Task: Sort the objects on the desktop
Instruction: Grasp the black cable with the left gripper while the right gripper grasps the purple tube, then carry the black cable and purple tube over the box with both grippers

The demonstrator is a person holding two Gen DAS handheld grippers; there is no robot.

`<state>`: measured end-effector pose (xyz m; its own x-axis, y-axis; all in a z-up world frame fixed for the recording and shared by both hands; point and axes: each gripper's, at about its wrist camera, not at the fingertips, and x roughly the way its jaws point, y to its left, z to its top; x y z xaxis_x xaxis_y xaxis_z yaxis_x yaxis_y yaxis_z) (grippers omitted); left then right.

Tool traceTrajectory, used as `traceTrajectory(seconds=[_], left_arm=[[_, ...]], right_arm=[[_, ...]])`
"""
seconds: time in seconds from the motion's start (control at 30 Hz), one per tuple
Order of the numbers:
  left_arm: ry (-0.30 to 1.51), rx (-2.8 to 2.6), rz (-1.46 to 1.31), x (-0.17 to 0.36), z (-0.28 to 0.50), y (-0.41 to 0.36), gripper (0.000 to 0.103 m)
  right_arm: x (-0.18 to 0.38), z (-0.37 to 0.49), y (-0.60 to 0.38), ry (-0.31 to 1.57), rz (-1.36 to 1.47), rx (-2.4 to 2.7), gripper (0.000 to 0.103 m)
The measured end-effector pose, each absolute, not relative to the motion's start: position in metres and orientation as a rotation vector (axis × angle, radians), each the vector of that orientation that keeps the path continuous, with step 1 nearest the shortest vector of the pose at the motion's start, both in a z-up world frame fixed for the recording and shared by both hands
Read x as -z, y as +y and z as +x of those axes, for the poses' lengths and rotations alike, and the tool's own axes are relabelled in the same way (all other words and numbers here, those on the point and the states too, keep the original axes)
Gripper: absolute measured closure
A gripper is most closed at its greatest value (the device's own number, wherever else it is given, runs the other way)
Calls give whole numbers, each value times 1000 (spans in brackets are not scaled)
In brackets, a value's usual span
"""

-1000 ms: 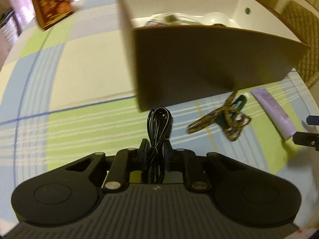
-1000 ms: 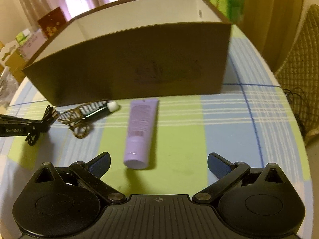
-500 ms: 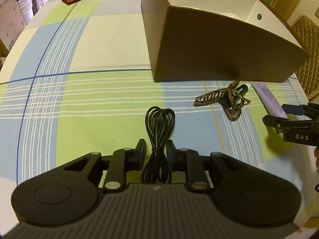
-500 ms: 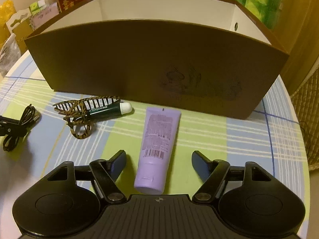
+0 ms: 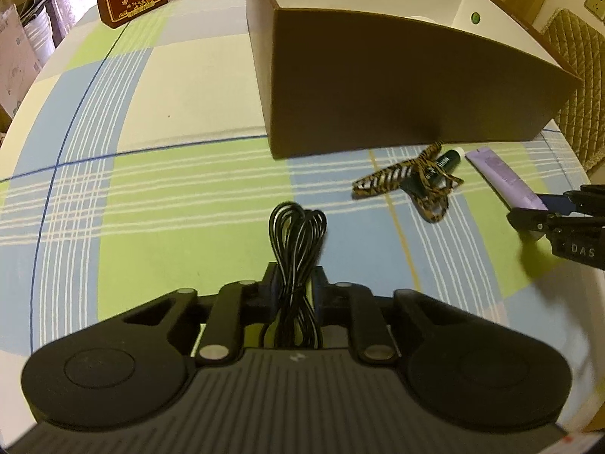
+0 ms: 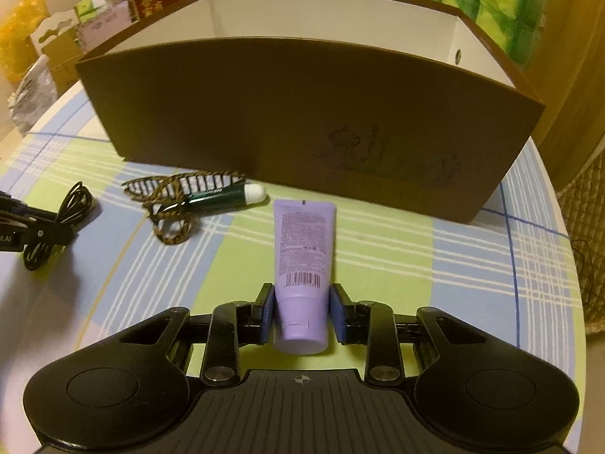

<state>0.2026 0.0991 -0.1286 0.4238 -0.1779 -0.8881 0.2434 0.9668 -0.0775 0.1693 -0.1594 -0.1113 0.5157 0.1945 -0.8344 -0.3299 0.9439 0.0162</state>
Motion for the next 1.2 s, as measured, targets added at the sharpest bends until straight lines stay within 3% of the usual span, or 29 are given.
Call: traceTrajectory(seconds=[0.7, 1.2], left_arm=[[1107, 288, -1, 110, 147, 88, 91], [1013, 360, 5, 72, 143, 62, 91]], right_arm=[[98, 122, -181, 1050, -8, -412, 76], [65, 110, -192, 959, 25, -429, 76]])
